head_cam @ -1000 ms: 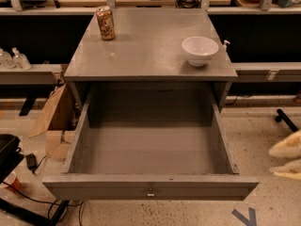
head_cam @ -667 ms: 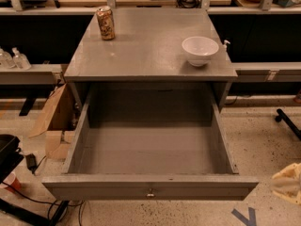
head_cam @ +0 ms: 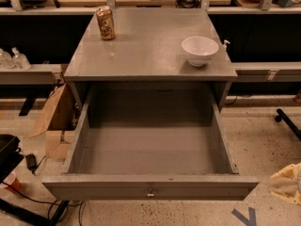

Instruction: Close top drawer

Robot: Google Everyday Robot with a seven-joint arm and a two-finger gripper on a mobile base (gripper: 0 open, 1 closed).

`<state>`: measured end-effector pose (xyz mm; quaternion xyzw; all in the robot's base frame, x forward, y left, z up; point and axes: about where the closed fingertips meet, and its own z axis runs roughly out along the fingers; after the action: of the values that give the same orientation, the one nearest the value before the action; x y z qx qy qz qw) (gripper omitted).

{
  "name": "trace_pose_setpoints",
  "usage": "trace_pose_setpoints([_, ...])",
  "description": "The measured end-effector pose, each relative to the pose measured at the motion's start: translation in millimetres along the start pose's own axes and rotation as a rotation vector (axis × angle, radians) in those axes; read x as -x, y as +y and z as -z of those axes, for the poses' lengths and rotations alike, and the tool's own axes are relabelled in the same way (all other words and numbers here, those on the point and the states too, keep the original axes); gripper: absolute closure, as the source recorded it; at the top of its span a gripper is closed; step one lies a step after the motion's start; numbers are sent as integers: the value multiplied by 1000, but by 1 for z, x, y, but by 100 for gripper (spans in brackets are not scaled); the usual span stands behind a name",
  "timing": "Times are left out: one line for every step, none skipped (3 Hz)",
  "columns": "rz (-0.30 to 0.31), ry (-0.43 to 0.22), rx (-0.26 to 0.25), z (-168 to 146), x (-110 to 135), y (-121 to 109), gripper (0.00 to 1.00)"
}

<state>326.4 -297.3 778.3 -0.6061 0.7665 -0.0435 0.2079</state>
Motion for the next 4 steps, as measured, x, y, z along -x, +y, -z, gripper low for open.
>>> trace_pose_setpoints([11, -6, 16, -23, 3, 19, 100])
trace_pose_setpoints([28, -39, 34, -64, 8, 50, 100])
trace_pose_setpoints([54, -94, 39, -104, 16, 70, 100])
trace_pose_setpoints([104, -153, 37, -154, 28, 69, 100])
